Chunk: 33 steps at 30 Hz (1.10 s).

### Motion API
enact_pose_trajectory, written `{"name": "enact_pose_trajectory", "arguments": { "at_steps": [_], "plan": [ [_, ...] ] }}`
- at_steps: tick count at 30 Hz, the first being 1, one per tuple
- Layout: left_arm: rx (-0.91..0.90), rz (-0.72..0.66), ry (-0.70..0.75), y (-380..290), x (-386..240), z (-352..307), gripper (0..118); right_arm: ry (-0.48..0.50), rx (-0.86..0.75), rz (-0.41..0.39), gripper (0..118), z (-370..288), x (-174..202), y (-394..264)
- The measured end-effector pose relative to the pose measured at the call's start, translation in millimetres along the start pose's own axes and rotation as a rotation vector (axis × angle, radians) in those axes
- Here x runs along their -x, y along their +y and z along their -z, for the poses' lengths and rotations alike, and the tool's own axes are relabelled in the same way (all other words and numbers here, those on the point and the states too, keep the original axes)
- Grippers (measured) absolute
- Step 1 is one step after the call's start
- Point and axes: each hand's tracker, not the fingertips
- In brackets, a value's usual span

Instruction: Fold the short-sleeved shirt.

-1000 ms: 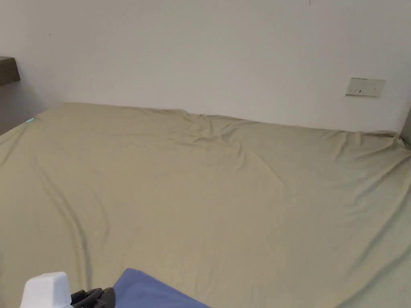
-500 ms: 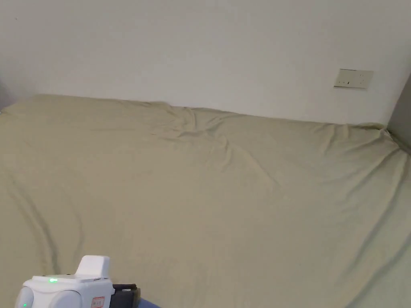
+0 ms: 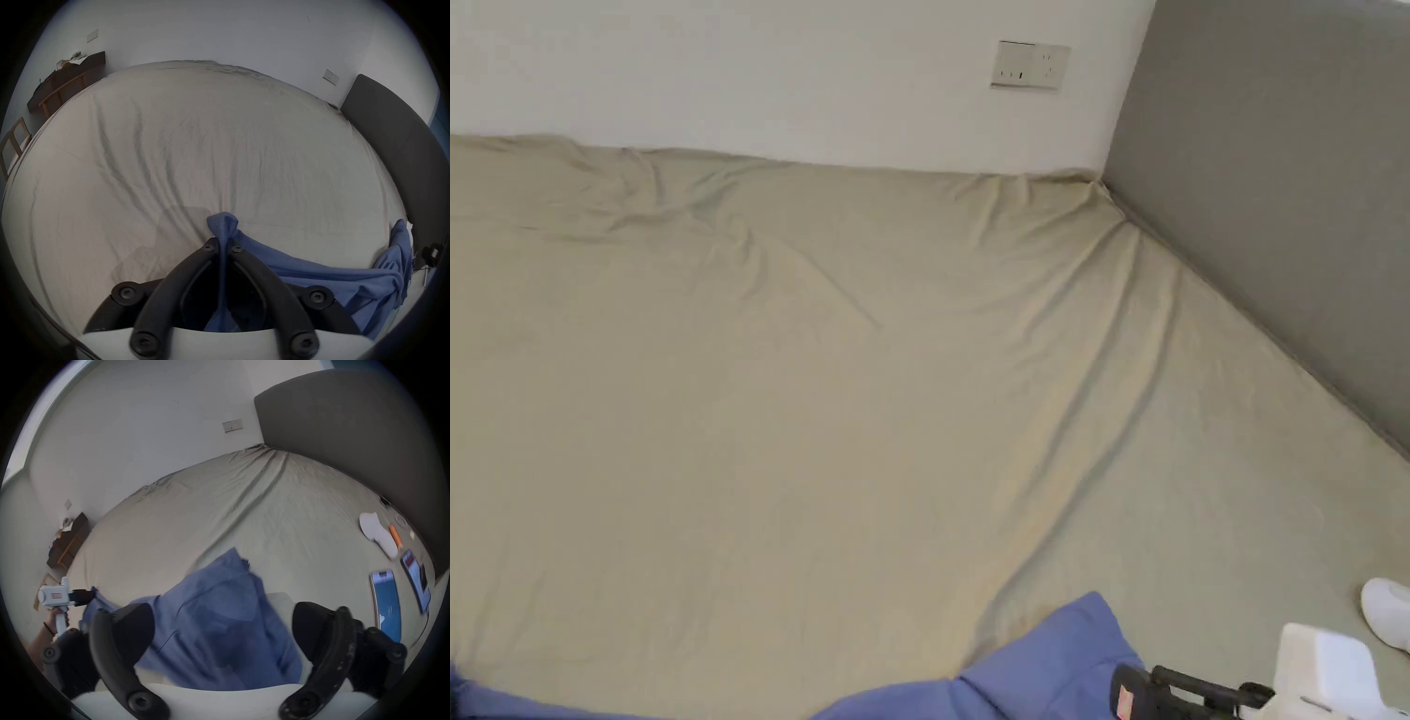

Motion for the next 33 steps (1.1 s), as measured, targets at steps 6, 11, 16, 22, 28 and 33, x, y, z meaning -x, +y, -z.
{"name": "enact_pose_trajectory", "arguments": {
  "at_steps": [6,11,16,22,28,33],
  "plan": [
    [-0.013,0.009,0.013,-4,-6,-1,4,0.063,0.093,0.051,93,65,-17,36],
    [-0.009,0.012,0.015,-3,-6,0,4,0.040,0.159,-0.009,87,103,-13,41],
    [-0.009,0.014,0.019,-3,-6,0,4,0.037,0.173,-0.072,6,104,0,45],
    [0.018,0.000,0.032,16,-11,-18,4,0.072,0.089,-0.073,6,61,5,67],
    [-0.222,-0.012,-0.090,67,-8,-99,4,0.141,-0.072,-0.043,6,-25,17,123],
    [-0.400,0.042,-0.128,131,-17,-162,4,0.152,-0.212,-0.077,6,-76,51,183]
  ]
}}
